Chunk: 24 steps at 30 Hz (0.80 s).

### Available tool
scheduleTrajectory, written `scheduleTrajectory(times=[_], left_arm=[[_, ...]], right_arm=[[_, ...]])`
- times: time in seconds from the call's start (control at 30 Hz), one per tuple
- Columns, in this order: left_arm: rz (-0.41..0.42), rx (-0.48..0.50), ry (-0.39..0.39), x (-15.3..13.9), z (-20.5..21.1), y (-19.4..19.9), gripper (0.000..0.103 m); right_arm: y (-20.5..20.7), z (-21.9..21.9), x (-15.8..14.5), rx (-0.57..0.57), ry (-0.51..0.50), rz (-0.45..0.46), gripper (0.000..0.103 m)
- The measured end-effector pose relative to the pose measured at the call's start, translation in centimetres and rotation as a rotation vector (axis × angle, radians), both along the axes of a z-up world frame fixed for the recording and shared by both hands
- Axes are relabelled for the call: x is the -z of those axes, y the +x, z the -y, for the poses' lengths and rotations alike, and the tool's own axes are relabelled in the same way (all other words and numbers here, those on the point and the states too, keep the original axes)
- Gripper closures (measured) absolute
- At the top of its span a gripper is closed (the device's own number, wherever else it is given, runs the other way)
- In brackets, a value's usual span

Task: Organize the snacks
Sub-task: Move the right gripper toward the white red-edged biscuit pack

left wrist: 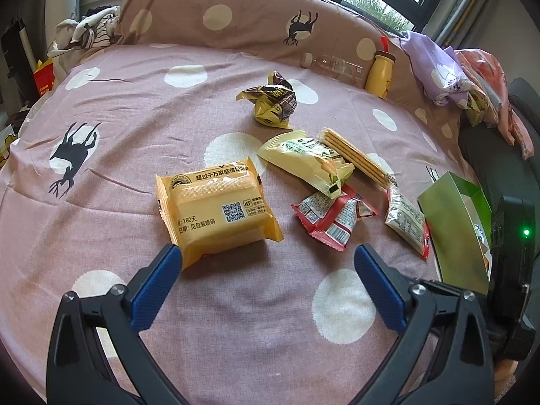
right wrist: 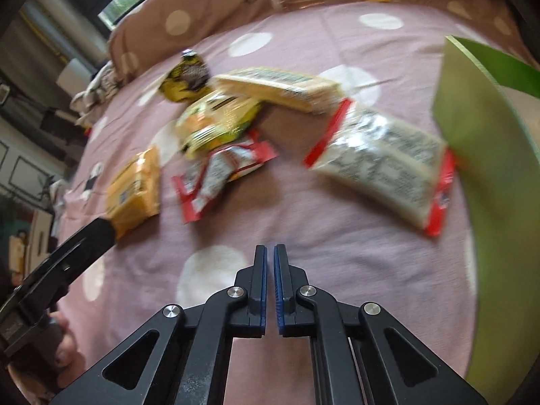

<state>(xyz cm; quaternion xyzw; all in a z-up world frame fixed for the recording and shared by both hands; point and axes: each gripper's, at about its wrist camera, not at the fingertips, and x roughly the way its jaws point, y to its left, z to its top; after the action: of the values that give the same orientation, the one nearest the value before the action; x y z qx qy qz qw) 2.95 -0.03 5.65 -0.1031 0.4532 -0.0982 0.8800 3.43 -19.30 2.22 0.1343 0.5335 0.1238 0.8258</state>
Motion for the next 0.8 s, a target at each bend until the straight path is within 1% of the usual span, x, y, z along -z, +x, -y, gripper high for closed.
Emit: scheduleTrajectory(times=[0.17,0.47,0.63,0.8], left_arm=[[0.001,-0.001,-0.005,0.0,-0.1,0.0,0.001],[0.003,0.004,0.004,-0.1,0.0,0.0,0.001],[0.003,0.006,0.01,0.1,0.1,0.0,0.001],[0.0,0.005,0.016,0.2,0.2,0.1,0.001]], right_arm=[[-0.5,-2.0,0.1,-0.047,-0.001,-0.002,0.097],[-1.2,-1.7,-1.4,-0.057,0.029,0.036,0.097],[-1.4,-1.3,-2.0,-0.037,0.01,0.057,0.097],[-1.5,-0.1,-2.3,0.015,-0.06,0.069,0.095]])
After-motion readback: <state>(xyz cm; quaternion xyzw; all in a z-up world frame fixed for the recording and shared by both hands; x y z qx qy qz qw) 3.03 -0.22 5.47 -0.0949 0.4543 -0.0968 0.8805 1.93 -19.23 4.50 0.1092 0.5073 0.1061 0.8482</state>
